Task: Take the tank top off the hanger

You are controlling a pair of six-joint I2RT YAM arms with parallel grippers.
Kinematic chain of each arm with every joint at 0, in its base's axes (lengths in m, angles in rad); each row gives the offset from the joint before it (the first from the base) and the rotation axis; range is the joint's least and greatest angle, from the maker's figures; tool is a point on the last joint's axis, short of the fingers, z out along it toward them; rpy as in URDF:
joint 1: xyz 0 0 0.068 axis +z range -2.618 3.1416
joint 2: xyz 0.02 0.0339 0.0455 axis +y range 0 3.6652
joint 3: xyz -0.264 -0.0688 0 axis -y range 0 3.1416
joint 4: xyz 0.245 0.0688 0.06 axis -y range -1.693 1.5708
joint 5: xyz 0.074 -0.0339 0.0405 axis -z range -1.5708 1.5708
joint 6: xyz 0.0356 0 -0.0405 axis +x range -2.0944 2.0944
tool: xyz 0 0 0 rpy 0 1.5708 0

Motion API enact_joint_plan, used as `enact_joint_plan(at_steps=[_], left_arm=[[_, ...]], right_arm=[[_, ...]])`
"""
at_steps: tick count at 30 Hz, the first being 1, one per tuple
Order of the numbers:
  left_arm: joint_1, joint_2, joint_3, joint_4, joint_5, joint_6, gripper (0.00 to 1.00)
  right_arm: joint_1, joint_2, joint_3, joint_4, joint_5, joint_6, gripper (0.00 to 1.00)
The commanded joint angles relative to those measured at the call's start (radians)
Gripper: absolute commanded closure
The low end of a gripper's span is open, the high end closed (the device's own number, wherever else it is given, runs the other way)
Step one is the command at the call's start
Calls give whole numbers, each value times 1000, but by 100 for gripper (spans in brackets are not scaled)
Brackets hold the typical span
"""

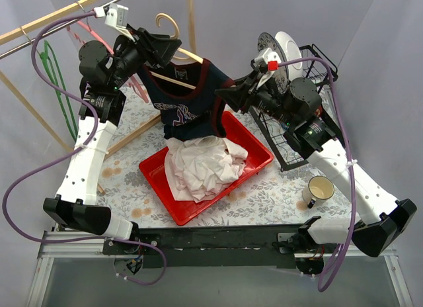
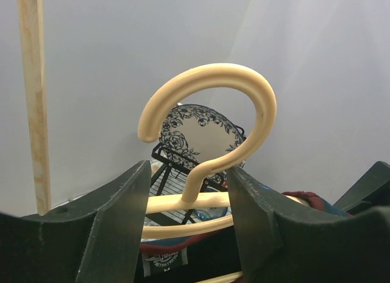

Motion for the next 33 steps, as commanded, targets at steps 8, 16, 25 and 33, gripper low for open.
enact_joint_plan(at_steps=[8,16,25,33], left_arm=[[-32,0,-25,0,-63,25,63],[-37,-9,-62,14,-106,71,78],[-35,-43,-105,79,-81,48,100],[-37,-83,-148,156,-155,-7,100]], right_arm=[[6,5,64,150,-5,-20,99],[8,6,72,151,-52,-48,99],[6,-5,31,162,-64,-62,99],[6,-55,-78,153,-25,-39,48]])
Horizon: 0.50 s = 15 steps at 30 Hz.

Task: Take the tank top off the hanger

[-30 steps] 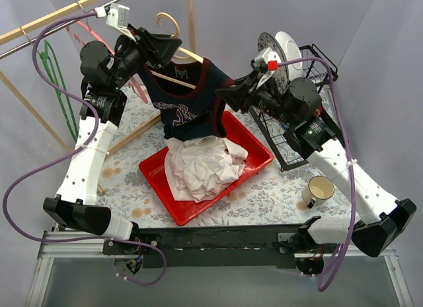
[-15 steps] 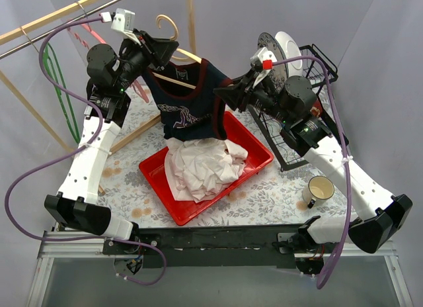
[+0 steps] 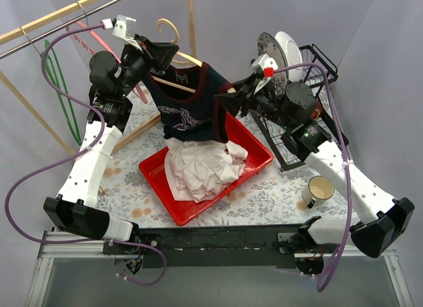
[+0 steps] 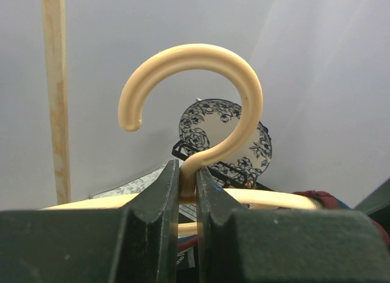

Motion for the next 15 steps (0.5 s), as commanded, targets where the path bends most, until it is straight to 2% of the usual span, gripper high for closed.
enact_joint_plan(at_steps=[1,3,5,6,7,11,15], left_arm=[[-4,-49,1,53,-83,-68,100],[-4,-53,9,58,-115,-70,100],[-6,-54,18,61,-139,-65,100],[-4,-54,20,66,-144,-67,100],[-4,-54,20,72,-147,-65,100],[-6,-48,40,75,-156,-59,100],[-4,-63,37,76,-190,-73,100]], right_arm=[[9,-74,-27,93,-22,-1,43],[8,-92,-52,85,-5,5,34],[9,-120,-84,79,34,15,30],[9,-129,-93,73,43,22,21],[9,-146,-101,56,55,29,17],[9,-215,-197,93,95,55,13],[9,-258,-337,261,97,84,14]])
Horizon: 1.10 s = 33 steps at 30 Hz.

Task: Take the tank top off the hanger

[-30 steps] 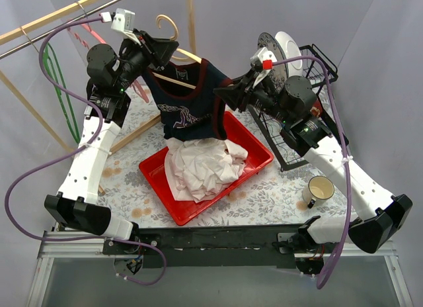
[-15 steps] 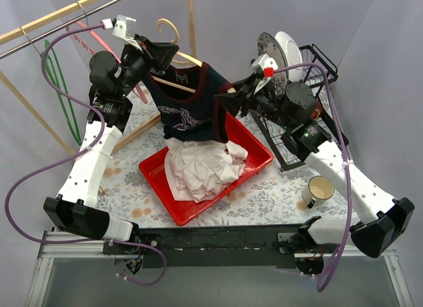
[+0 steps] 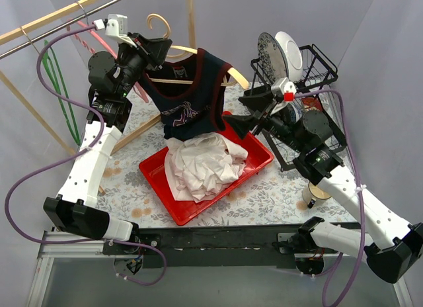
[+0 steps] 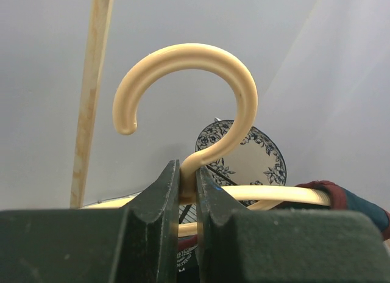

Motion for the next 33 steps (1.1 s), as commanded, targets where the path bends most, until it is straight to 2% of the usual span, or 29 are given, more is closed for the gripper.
enact_joint_plan(at_steps=[1,6,12,18,24,33], left_arm=[[-5,-67,41,57,-67,-35,100],[-6,-84,42,62,-94,-52,100],[-6,-86,59,62,-82,-75,100],[-12,-86,49,65,-94,-68,100],[-17,-92,1,88,-121,-53,100],[-24,-113,-39,108,-114,-49,100]], right_arm=[[5,-33,-98,230,17,49,15],[6,-3,-138,469,-27,76,21],[8,68,-120,635,-55,36,27],[16,110,-14,597,-27,-19,28],[40,123,4,575,29,-89,31],[52,174,49,566,55,-99,36]])
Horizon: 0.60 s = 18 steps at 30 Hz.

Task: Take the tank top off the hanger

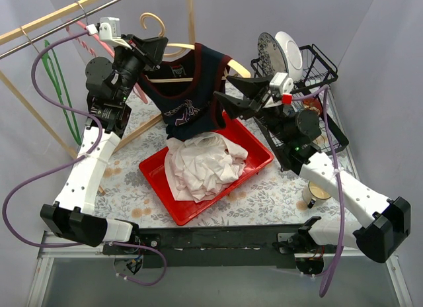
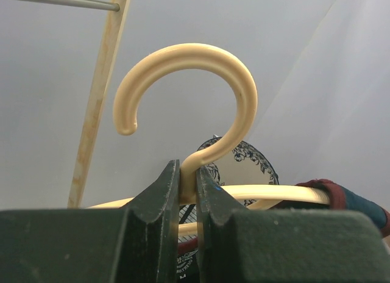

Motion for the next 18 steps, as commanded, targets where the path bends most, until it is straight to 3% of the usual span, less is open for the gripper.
enact_joint_plan(at_steps=[1,12,18], left_arm=[[-11,-64,-1,68,-14,0,100],[-23,-86,-24,80,-17,-2,100],[-26,-100,-58,83,-31,11,100]], right_arm=[[11,21,74,33,53,-24,36],[37,81,139,-55,166,-67,38],[40,107,181,-56,198,-58,53]])
